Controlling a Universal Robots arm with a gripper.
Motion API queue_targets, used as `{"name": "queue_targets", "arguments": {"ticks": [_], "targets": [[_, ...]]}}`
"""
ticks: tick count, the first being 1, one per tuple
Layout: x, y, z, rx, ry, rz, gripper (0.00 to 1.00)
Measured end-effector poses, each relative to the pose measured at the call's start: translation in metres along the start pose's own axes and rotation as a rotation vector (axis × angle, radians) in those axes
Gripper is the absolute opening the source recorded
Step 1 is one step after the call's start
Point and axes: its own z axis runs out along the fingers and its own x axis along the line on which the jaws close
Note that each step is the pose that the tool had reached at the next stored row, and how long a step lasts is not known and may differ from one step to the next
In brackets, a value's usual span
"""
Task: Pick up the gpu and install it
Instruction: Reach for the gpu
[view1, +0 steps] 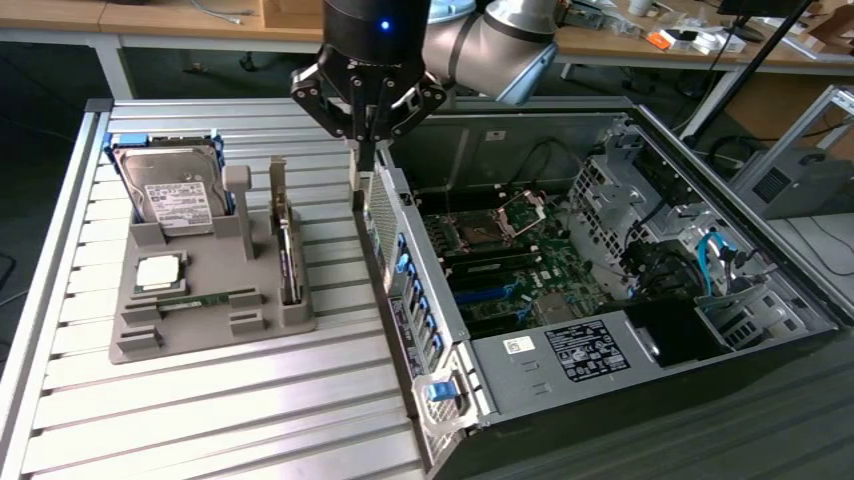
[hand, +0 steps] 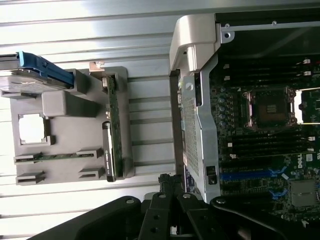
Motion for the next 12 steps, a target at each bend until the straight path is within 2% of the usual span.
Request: {"name": "queue_targets", "arguments": {"ticks": [12], "targets": [[0.0037, -0.0003, -0.0001, 0.0, 0.0, 0.0, 0.11]]}}
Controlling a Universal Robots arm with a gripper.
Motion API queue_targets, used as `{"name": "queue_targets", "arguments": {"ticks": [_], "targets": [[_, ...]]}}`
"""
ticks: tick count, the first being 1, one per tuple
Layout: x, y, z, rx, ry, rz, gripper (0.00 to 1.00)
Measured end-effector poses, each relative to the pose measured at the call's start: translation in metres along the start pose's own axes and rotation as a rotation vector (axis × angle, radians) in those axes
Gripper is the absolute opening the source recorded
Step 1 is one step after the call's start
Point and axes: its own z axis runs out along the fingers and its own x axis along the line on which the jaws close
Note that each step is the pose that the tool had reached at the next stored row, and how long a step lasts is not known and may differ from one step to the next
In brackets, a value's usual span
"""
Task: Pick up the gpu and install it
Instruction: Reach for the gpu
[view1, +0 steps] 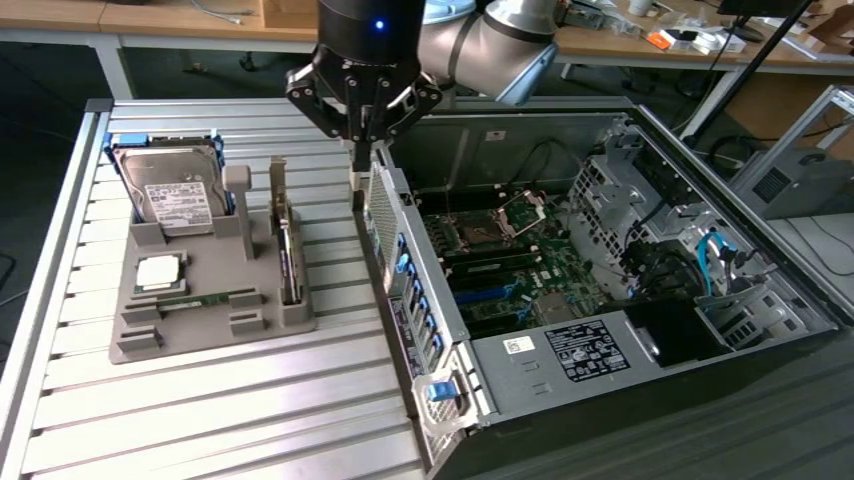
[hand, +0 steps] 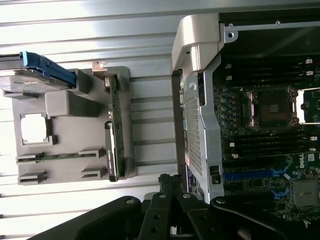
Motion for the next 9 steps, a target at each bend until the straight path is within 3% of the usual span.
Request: {"name": "queue_targets", "arguments": {"ticks": [9], "targets": [[0.0028, -0.0002, -0.0001, 0.0, 0.0, 0.0, 0.11]]}}
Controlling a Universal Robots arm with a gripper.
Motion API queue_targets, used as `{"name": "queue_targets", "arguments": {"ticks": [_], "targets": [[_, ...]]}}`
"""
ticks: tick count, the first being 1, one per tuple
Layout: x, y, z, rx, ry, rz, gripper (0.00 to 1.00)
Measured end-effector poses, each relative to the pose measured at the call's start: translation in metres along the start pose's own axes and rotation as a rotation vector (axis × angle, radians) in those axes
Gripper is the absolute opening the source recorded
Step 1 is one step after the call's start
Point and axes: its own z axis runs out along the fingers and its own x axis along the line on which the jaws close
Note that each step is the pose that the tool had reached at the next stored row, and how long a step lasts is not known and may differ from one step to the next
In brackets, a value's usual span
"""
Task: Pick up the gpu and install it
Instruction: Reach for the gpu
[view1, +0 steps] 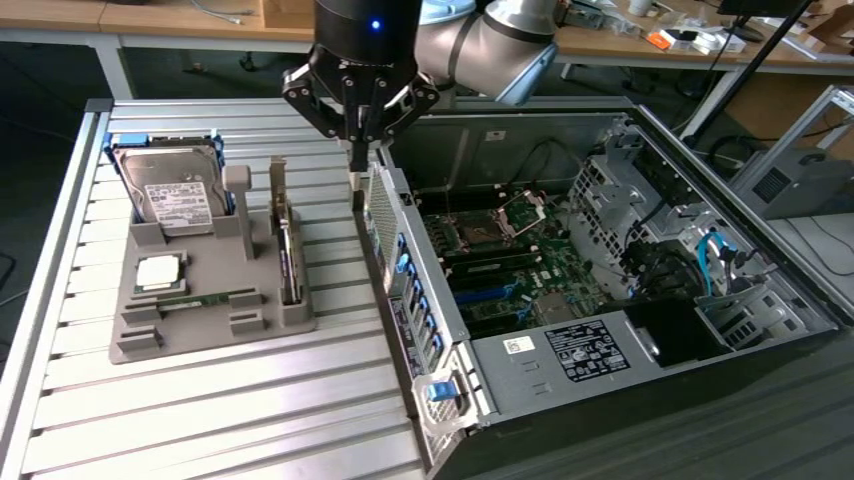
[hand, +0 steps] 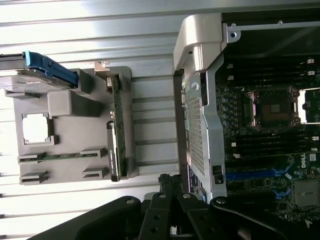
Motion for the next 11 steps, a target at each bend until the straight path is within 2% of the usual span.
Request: {"name": "queue_targets", "arguments": {"ticks": [11], "targets": [[0.0038, -0.0003, -0.0001, 0.0, 0.0, 0.0, 0.11]]}}
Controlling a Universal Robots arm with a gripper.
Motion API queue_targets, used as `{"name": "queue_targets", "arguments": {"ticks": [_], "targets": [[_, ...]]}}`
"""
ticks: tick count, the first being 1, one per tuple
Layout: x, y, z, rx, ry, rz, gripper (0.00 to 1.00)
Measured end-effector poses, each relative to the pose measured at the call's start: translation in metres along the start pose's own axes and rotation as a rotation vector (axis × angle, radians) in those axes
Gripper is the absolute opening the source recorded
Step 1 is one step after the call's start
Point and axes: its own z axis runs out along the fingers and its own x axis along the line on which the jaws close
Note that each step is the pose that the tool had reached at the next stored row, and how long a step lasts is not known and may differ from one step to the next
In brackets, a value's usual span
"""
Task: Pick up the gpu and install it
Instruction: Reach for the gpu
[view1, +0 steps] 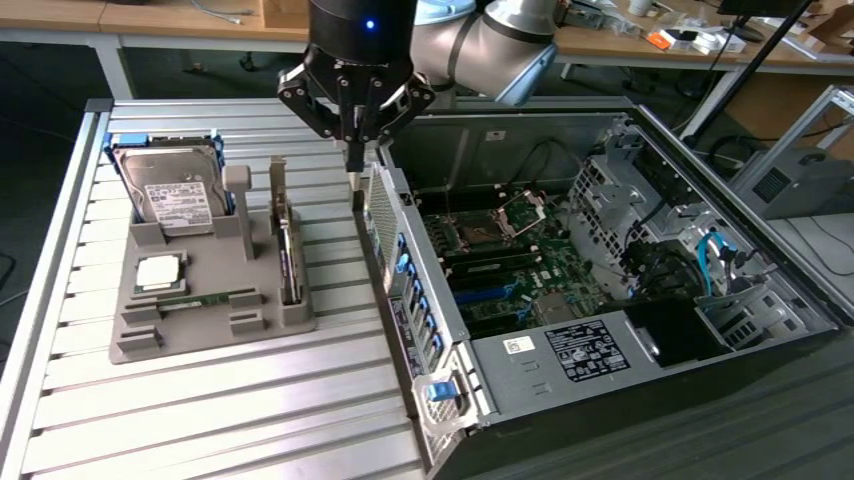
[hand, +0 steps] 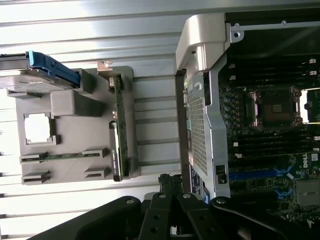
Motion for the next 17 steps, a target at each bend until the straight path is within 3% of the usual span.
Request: {"name": "queue_targets", "arguments": {"ticks": [17], "targets": [[0.0057, -0.0004, -0.0001, 0.0, 0.0, 0.0, 0.11]]}}
